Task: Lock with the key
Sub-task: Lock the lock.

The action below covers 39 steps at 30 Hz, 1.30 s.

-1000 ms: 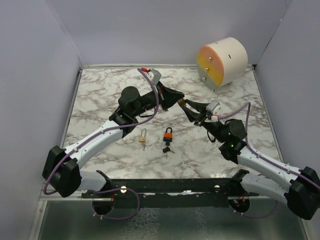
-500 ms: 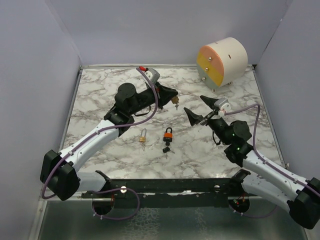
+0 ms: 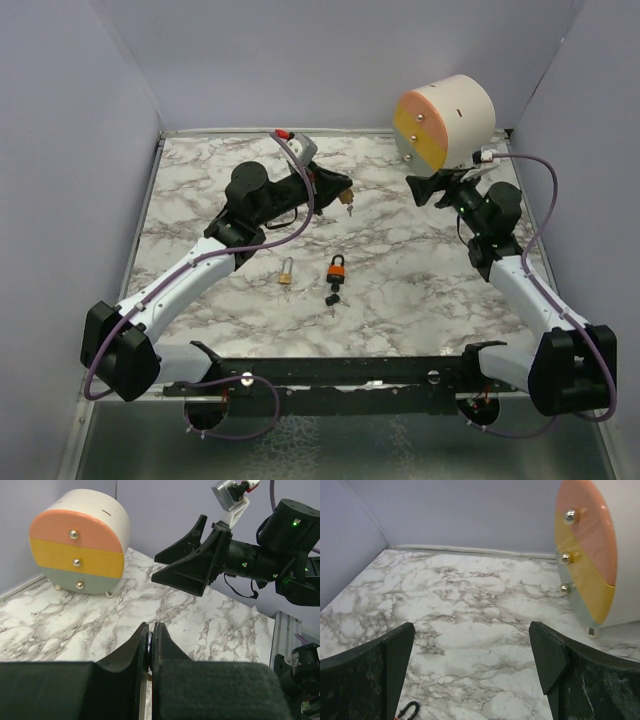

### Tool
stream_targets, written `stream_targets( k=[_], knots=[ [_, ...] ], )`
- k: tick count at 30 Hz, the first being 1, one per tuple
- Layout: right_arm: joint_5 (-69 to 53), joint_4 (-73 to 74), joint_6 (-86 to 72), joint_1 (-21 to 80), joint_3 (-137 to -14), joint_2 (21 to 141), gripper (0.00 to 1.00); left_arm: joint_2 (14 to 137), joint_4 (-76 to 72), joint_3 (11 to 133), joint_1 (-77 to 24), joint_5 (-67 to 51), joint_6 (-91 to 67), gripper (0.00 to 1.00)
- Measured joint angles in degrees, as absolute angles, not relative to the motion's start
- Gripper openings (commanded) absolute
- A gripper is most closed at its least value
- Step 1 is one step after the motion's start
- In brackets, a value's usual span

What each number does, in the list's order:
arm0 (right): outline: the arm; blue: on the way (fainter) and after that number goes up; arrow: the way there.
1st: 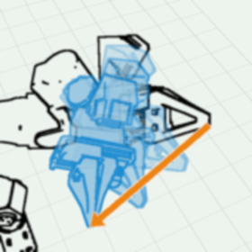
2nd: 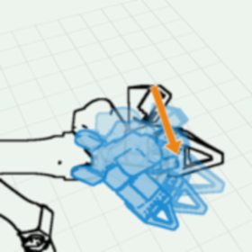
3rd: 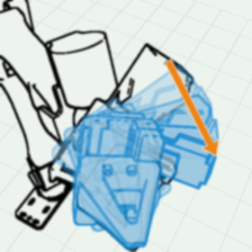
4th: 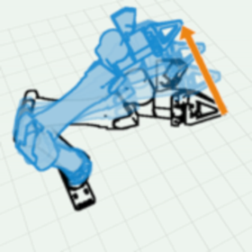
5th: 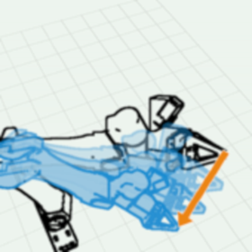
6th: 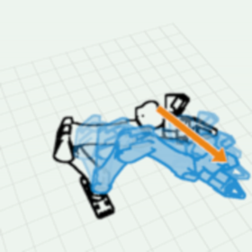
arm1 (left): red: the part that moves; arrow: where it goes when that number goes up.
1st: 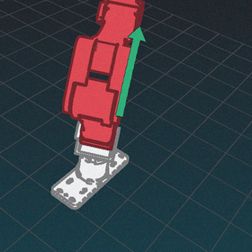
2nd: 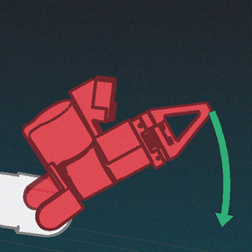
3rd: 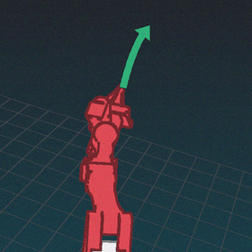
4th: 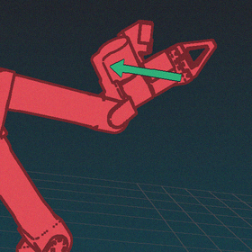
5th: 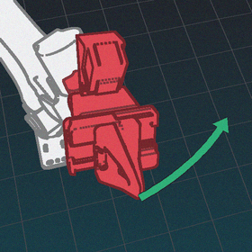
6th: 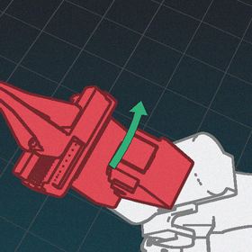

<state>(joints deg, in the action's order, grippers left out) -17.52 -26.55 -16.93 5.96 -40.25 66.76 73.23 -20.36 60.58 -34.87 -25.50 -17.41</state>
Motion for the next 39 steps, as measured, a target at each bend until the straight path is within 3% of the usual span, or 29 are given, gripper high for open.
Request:
stream_targets(
  k=[6,12,19,20,22,32,39],
  knots=[
    [-25.5,-25.2,-17.5,6.2,-39.2,65.5,0.98,73.6,-19.1,61.6,-34.8,-27.6,-17.0,0.00],
    [-38.3,-35.0,-18.5,6.4,-31.0,61.3,0.92,75.3,-19.9,63.2,-34.8,-32.8,-17.5,0.00],
    [-51.9,-49.4,-25.6,6.8,-28.6,64.3,0.74,79.3,-22.7,64.4,-34.8,-40.3,-20.3,0.00],
    [-52.8,-50.2,-26.5,6.9,-28.6,64.4,0.66,79.7,-22.8,64.4,-34.8,-40.9,-20.7,0.00],
    [-54.0,-51.5,-27.2,7.6,-28.6,64.3,0.61,80.3,-23.2,64.4,-34.8,-41.7,-21.3,0.00],
    [-56.9,-53.1,-27.9,12.7,-28.6,64.3,0.45,81.4,-25.3,64.4,-34.8,-44.8,-23.5,0.00],
    [-57.2,-55.0,-28.0,13.9,-28.6,64.8,0.41,81.5,-27.9,64.4,-34.8,-47.5,-24.9,0.00]
  ],
)
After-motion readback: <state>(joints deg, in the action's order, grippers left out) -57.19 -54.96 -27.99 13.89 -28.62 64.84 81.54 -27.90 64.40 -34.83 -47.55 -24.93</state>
